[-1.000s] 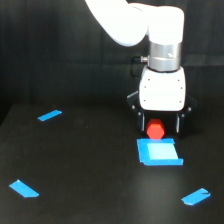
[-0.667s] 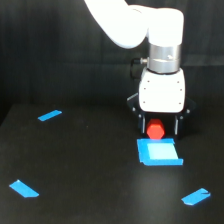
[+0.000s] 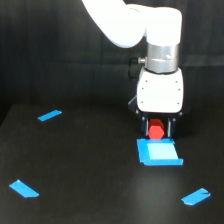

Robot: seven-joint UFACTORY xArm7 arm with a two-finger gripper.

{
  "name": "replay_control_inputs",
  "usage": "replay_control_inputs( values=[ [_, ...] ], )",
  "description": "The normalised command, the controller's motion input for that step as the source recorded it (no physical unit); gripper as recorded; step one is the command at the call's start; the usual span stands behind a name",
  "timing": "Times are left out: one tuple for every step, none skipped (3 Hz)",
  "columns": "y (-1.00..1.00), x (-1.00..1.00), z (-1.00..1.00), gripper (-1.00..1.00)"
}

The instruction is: Pick up the red object from the table

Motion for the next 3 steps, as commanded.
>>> replay_control_inputs(
  values=[
    [-0.20,-0.01,0.07,-1.00],
    [-0.18,-0.04,0.08,-1.00],
    [-0.26,-0.41,1.00,-1.00]
  ],
)
